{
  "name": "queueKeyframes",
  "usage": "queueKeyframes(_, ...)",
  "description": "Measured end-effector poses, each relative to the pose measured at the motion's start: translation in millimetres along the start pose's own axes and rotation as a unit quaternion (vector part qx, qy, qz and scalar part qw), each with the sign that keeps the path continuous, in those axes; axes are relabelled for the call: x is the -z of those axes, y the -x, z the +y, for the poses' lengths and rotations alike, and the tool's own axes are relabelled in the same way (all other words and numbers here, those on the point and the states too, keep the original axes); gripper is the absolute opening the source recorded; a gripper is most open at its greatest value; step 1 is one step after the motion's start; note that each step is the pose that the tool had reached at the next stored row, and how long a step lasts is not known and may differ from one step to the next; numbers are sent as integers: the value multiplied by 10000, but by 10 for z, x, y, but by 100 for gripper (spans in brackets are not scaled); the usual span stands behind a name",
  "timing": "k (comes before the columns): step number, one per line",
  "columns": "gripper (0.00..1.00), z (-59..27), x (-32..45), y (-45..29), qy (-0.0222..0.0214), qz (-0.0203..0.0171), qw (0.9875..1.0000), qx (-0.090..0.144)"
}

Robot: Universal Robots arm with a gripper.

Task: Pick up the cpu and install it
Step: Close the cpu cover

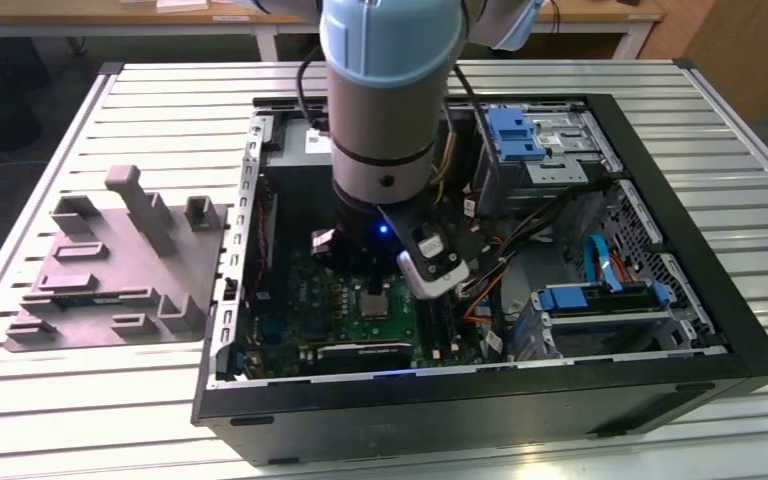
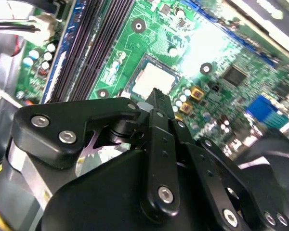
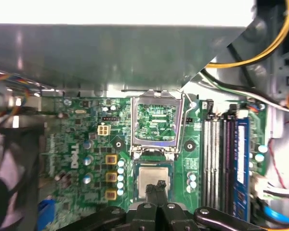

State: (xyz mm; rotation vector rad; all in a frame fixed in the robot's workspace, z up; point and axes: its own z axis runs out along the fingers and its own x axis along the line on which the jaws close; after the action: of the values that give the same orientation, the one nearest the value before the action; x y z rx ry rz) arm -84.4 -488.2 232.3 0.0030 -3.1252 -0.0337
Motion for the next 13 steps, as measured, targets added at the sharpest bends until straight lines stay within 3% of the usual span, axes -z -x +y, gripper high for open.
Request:
queueKeyframes(3,11,3,122,-2,0,-1,10000,0)
queueKeyframes(7,11,3,128,-5,-3,-6,10000,46)
queueKeyframes(10,11,3,119,-5,-8,0,9995,311)
queueKeyframes(13,11,3,108,-5,-13,6,9981,613)
